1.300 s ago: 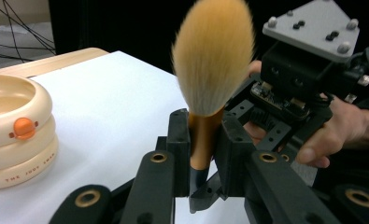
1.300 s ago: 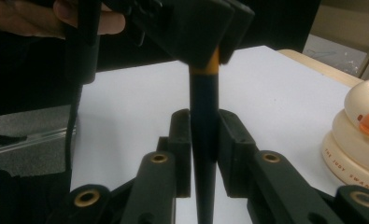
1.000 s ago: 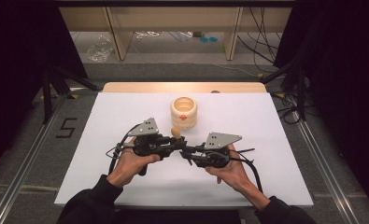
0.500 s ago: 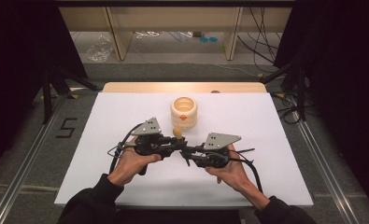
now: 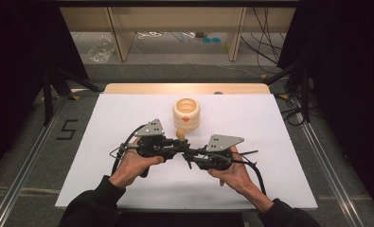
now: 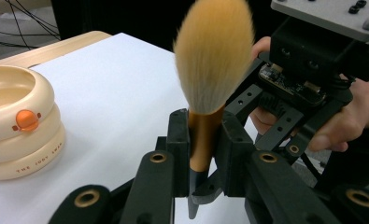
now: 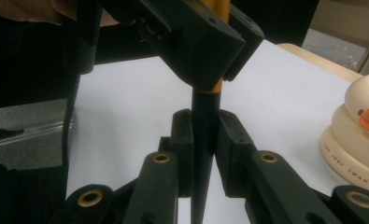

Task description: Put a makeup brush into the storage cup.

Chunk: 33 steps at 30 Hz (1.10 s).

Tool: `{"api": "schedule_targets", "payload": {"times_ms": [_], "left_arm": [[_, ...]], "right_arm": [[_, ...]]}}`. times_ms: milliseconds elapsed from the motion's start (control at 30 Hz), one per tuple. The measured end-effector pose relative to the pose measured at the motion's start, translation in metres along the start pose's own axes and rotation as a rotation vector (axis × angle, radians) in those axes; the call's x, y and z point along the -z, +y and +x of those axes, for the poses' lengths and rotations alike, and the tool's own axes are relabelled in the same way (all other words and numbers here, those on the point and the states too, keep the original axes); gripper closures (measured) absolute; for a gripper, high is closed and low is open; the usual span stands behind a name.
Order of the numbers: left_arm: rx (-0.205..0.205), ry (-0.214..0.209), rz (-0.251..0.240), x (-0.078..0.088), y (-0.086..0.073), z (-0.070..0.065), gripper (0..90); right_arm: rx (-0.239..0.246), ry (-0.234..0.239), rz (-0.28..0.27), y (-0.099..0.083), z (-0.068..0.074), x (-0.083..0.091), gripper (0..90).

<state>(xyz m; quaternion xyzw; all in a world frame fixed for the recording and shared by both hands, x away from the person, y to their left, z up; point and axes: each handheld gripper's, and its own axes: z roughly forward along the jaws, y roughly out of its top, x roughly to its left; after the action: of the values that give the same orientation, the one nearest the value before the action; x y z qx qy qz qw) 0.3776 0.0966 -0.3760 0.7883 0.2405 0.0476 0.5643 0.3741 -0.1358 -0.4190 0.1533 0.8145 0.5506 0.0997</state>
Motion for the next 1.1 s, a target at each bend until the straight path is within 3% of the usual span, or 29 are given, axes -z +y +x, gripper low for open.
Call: {"api": "schedule_targets", "payload": {"times_ms": [67, 200, 300, 600, 867, 900, 933, 967, 1000, 1033, 1100], "left_arm": [[0.013, -0.004, -0.006, -0.001, 0.000, 0.000, 76.1], [0.019, 0.015, -0.015, 0.001, 0.001, -0.001, 54.2], [0.024, 0.025, -0.012, 0.004, 0.001, -0.002, 43.3], [0.026, 0.058, -0.029, 0.026, -0.008, 0.001, 32.3], [0.065, 0.145, -0.050, 0.045, -0.035, 0.006, 29.0], [-0.320, 0.279, -0.026, 0.055, -0.028, 0.030, 28.7], [-0.366, 0.295, -0.014, 0.058, -0.030, 0.033, 27.8], [-0.366, 0.367, 0.003, 0.063, -0.033, 0.032, 27.8], [0.051, 0.205, -0.047, 0.053, -0.047, 0.007, 27.5], [0.058, 0.193, -0.044, 0.053, -0.050, 0.007, 27.0], [0.034, 0.221, -0.029, 0.055, -0.055, 0.007, 26.7]], "right_arm": [[-0.010, 0.001, -0.013, 0.000, 0.000, 0.000, 78.6], [-0.016, 0.006, -0.013, 0.000, -0.001, 0.001, 78.6], [-0.034, -0.004, -0.014, -0.001, -0.004, 0.002, 78.6], [-0.053, -0.031, -0.037, -0.001, -0.011, 0.008, 78.6], [-0.079, -0.053, -0.057, 0.000, -0.020, 0.012, 78.6], [-0.076, -0.061, -0.051, 0.001, -0.020, 0.013, 78.6], [-0.098, -0.048, -0.054, 0.001, -0.021, 0.013, 78.6], [-0.098, -0.048, -0.054, 0.001, -0.021, 0.013, 78.6], [-0.102, -0.050, -0.056, 0.001, -0.022, 0.014, 78.6], [-0.089, -0.070, -0.060, 0.001, -0.023, 0.014, 78.6], [-0.099, -0.068, -0.060, 0.002, -0.025, 0.014, 78.6]]}}
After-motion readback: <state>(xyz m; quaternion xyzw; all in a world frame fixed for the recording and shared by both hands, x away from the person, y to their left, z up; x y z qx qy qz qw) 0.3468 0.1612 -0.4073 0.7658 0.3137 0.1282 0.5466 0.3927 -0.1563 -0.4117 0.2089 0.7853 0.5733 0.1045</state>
